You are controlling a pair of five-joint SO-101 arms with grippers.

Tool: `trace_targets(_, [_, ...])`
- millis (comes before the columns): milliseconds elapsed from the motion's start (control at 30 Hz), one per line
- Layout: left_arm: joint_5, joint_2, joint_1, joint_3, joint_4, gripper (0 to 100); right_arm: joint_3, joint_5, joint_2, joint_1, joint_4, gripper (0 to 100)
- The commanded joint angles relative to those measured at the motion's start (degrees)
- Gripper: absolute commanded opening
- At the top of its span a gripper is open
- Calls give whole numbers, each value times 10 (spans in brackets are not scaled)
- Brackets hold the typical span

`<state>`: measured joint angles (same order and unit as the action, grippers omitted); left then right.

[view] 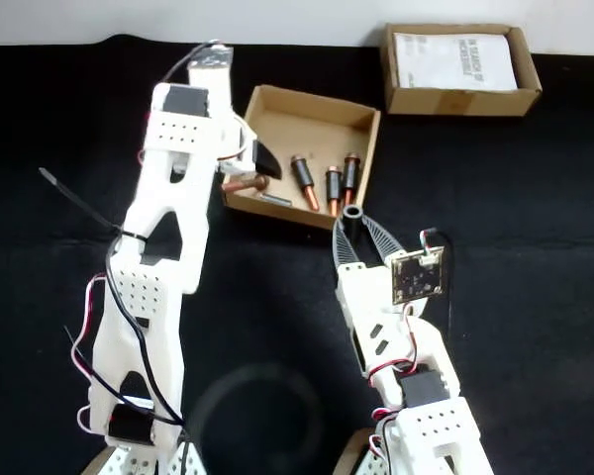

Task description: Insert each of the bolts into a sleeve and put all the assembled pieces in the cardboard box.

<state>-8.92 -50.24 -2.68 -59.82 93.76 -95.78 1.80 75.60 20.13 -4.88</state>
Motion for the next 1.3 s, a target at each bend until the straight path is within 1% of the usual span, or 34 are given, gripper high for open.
trace_targets(0, [58, 6, -7, -17, -13, 396, -33, -6, 14, -5, 0, 7])
trace_targets(100, [148, 9, -15, -23, -16, 384, -33, -6, 14, -6, 0, 7])
trace_targets(300, [345, 5, -19, -107, -49, 255, -34, -6, 16, -13, 0, 7])
trace_targets(367, [397, 5, -20, -109, -56, 237, -34, -6, 16, -15, 0, 7])
trace_targets(433, [433, 5, -20, -108, -56, 239, -35, -6, 16, -22, 0, 7])
trace_targets(567, [463, -7, -20, -102, -55, 258, -35, -8, 16, -24, 0, 7])
trace_targets(733, [467, -39, -22, -104, -55, 285, -35, -8, 15, -24, 0, 7])
trace_targets(1033, [467, -58, -42, -104, -51, 284, -35, -10, 16, -29, 25, 7])
trace_targets(1167, [492, -58, -42, -101, -50, 281, -33, -10, 16, -40, 24, 7])
trace_targets(1267, [494, -70, -37, -100, -50, 281, -33, -10, 16, -42, 24, 7])
